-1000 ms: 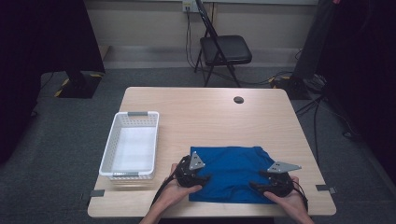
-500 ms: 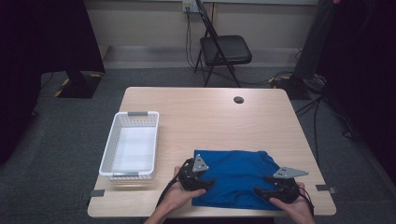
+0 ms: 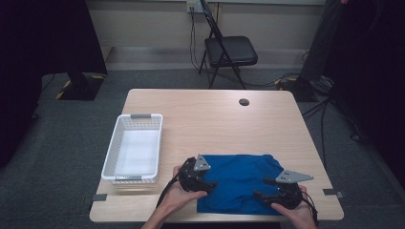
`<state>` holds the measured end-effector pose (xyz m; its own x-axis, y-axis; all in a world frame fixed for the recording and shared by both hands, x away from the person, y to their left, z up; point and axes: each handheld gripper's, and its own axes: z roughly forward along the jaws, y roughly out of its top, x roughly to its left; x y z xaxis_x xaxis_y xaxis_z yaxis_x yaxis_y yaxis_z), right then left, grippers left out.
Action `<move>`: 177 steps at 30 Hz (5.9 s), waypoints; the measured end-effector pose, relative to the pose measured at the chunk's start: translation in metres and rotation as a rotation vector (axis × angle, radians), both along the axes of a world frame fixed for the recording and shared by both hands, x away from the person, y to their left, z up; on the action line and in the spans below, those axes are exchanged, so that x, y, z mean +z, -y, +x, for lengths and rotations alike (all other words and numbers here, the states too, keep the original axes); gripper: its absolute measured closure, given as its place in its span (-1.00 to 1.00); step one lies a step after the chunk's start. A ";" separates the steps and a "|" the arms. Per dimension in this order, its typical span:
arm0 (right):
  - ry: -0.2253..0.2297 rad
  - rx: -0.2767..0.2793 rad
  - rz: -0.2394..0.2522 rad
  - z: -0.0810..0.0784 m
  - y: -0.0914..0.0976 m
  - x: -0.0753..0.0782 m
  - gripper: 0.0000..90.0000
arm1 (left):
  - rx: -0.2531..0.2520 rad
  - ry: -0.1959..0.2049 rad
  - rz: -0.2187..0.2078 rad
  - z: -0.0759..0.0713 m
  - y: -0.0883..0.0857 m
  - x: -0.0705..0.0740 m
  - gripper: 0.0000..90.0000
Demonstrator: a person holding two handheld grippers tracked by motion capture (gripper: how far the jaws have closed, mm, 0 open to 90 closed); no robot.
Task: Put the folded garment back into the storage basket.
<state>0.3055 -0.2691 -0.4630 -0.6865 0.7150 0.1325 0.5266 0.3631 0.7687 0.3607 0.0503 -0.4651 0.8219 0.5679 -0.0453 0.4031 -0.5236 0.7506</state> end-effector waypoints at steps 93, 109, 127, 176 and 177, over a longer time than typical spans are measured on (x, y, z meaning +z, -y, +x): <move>0.062 0.251 -0.081 -0.010 -0.156 -0.027 0.84 | 0.010 -0.034 -0.029 0.053 -0.012 -0.025 0.85; 0.011 0.250 -0.027 -0.003 -0.148 -0.023 0.88 | 0.038 -0.052 -0.070 0.054 -0.018 -0.019 0.90; 0.040 0.247 0.035 -0.003 -0.142 -0.005 0.89 | 0.069 -0.037 -0.175 0.054 -0.028 0.001 0.90; 0.103 0.273 0.161 -0.003 -0.152 0.040 0.89 | 0.148 -0.009 -0.293 0.048 -0.049 0.037 0.91; 0.104 0.273 0.161 -0.003 -0.152 0.041 0.89 | 0.151 -0.013 -0.299 0.049 -0.050 0.038 0.91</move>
